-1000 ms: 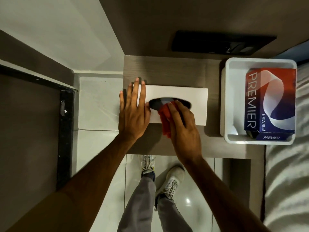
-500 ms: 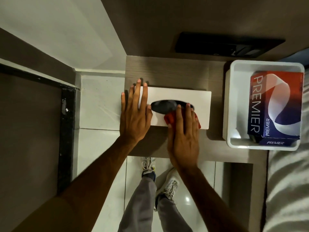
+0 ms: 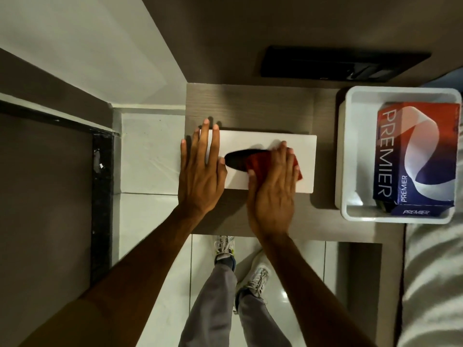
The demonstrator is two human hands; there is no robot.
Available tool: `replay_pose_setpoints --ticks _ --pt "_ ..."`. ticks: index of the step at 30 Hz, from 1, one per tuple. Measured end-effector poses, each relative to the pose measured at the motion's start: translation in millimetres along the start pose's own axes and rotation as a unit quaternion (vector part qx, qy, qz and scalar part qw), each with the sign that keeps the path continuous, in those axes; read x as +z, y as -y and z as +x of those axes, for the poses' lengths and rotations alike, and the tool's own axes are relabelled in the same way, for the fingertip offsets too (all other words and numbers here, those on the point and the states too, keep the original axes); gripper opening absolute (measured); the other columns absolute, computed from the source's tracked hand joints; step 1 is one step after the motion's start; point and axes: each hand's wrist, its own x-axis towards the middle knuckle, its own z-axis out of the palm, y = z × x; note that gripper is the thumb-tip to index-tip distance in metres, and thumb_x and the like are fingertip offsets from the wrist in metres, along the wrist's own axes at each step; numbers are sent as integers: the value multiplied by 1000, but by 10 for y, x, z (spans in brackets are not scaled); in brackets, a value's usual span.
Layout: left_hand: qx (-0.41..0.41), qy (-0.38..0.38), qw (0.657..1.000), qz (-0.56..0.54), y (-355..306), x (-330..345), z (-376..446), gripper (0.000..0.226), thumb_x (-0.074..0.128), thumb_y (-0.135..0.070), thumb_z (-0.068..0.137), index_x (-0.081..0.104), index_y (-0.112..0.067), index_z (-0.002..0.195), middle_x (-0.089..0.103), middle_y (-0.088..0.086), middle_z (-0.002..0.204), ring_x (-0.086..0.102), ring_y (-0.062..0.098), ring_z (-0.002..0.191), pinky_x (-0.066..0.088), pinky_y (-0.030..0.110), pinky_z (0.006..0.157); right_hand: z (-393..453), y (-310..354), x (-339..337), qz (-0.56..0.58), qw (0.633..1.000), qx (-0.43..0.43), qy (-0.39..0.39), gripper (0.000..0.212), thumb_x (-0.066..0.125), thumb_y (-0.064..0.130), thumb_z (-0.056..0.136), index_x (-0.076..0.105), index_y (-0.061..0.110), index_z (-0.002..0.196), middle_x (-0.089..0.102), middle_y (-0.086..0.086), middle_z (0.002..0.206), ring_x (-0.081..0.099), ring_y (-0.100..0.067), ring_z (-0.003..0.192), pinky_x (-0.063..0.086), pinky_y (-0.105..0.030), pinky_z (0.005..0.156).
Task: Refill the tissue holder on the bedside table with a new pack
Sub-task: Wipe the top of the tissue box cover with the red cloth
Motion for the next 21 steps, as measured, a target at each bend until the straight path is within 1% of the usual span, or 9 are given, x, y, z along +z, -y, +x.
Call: replay_pose_setpoints --ticks 3,4,7,11,12,14,16,18,21 --pt "2 3 1000 0 2 -12 1 61 31 -38 110 19 -14 165 19 14 174 21 32 161 16 55 132 -33 -134 -40 -90 990 -103 35 66 41 47 107 25 14 161 14 -12 171 11 -27 159 19 -50 128" --pt "3 4 1000 0 1 -17 -3 62 30 -38 110 18 -14 166 18 13 174 21 32 161 16 55 132 -54 -236 -97 -97 989 -108 37 66 40 49 106 25 16 162 13 -11 172 12 -27 159 18 -50 128" --pt "5 1 1000 7 3 -8 -6 61 27 -38 110 17 -14 166 17 13 175 19 31 162 17 55 132 -5 -415 -246 -79 996 -30 5 68 40 53 105 24 20 162 12 -10 172 11 -28 159 16 -50 129" --pt "10 -14 1000 -1 19 25 -12 62 29 -37 110 17 -14 166 18 13 175 19 31 162 16 54 132 399 -78 -133 -42 997 51 -32 68 37 53 106 24 17 162 9 -14 172 6 -33 159 14 -55 128" --pt "15 -23 1000 -5 26 27 -19 61 29 -36 110 17 -14 166 17 12 175 18 30 162 16 54 132 484 23 -95 -48 998 34 -18 70 37 54 105 24 16 162 9 -15 172 6 -34 159 12 -54 129" --pt "27 -37 999 -22 37 15 -32 61 31 -32 109 18 -13 165 18 12 175 16 28 163 17 54 132 544 89 -60 -75 995 -53 26 72 39 55 105 23 16 162 10 -15 172 7 -35 159 9 -50 129" --pt "28 -35 999 -31 24 -18 -31 61 34 -30 108 20 -12 165 18 13 175 17 28 163 18 55 131 567 -3 -124 -89 987 -121 59 72 41 54 105 21 17 163 10 -13 172 8 -34 159 12 -50 129" --pt "22 -24 999 -28 13 -49 -23 62 32 -30 108 19 -11 165 17 13 175 17 29 163 19 56 130 611 -73 -188 -76 991 -97 60 69 44 50 105 22 19 163 9 -11 172 8 -32 159 16 -52 128" --pt "24 -19 999 -25 13 -48 -25 62 30 -30 107 19 -12 165 18 12 175 17 28 163 20 56 130 647 124 -164 -56 997 -18 50 66 46 46 105 25 20 162 9 -10 172 4 -32 159 14 -53 129"
